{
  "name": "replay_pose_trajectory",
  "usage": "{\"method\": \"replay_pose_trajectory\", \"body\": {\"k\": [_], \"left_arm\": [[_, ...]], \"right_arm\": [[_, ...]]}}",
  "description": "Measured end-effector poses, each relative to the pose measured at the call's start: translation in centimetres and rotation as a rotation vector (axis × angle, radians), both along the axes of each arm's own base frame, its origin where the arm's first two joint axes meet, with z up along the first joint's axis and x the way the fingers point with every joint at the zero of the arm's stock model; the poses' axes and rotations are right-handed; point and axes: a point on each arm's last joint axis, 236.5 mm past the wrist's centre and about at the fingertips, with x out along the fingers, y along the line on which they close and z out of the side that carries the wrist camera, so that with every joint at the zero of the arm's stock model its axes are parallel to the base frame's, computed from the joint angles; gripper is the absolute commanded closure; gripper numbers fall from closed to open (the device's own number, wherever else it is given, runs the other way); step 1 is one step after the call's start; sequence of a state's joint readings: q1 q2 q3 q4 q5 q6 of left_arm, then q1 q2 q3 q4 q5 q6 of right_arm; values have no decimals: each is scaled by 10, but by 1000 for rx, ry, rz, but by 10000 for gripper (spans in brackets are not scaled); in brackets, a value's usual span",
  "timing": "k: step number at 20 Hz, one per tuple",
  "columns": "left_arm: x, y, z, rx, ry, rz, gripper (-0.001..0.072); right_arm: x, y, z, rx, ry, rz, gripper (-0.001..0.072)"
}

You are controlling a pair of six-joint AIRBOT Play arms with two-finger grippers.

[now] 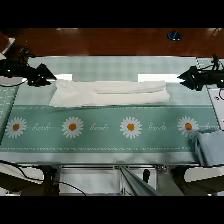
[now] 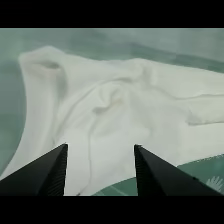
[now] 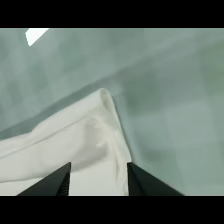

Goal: Fold the shirts.

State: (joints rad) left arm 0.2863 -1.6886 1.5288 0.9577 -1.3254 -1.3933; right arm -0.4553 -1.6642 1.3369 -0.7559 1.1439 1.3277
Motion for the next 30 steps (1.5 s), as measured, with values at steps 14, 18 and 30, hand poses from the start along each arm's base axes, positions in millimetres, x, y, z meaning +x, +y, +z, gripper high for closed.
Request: {"method": "replay_pose_trajectory", "body": {"k": [14, 18, 30], "left_arm": [[-45, -156, 58, 107, -471, -270, 205], [-49, -180, 58, 104, -500, -314, 687], [-68, -293, 31, -93, -394, -338, 688]], "right_arm": [[-14, 75, -74, 58, 144, 105, 586], [-10, 92, -63, 49, 115, 177, 694], [-112, 98, 102, -326, -150, 288, 693]]}}
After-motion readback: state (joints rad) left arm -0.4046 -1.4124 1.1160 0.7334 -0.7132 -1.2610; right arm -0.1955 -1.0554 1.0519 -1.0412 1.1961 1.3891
